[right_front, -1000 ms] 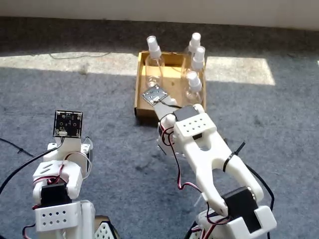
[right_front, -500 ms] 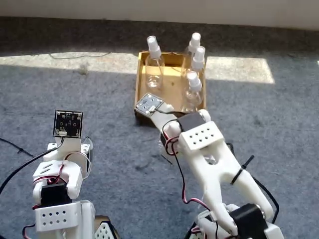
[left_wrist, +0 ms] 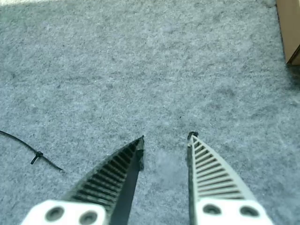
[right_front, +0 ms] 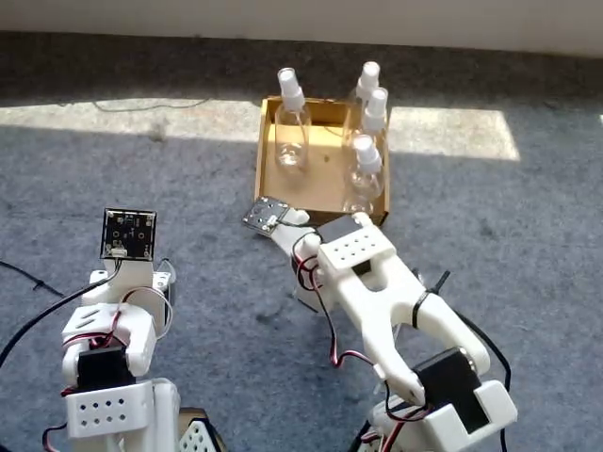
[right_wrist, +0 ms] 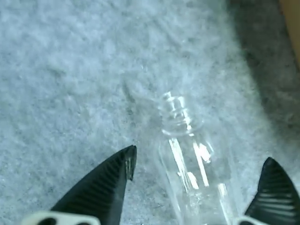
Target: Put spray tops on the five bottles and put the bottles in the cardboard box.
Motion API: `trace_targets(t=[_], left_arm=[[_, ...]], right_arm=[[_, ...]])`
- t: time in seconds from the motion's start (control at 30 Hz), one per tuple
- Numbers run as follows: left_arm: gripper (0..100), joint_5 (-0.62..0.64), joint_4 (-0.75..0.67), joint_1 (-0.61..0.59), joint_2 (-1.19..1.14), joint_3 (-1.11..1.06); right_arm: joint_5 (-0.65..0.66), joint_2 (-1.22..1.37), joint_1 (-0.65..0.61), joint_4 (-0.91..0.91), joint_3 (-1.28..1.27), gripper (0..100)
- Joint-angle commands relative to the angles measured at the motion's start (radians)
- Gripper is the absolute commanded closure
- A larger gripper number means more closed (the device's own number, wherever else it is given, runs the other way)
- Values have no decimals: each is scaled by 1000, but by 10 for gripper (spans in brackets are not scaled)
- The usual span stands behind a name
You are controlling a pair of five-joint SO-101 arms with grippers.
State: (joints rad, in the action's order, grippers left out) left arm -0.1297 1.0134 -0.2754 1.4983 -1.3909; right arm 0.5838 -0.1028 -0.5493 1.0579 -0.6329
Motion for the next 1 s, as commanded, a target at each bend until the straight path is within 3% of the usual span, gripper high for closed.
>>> trace_targets(t=[0.0,0.2,0.5,0.8,0.9,0.97], left_arm=[[853,3,-20,15,5,5],[853,3,-20,15,5,4],[853,3,-17,13,10,4],[853,2,-21,12,10,-10],[853,2,-21,12,10,-10],[853,2,-21,12,10,-10]], right_arm=[[9,-1,-8,-99,-59,646],[5,-2,-4,-170,-148,765],[-255,-31,15,-162,-150,930],[-434,-449,48,-119,-252,947],[-574,-506,62,-120,-259,947],[-591,-486,19,-120,-259,947]])
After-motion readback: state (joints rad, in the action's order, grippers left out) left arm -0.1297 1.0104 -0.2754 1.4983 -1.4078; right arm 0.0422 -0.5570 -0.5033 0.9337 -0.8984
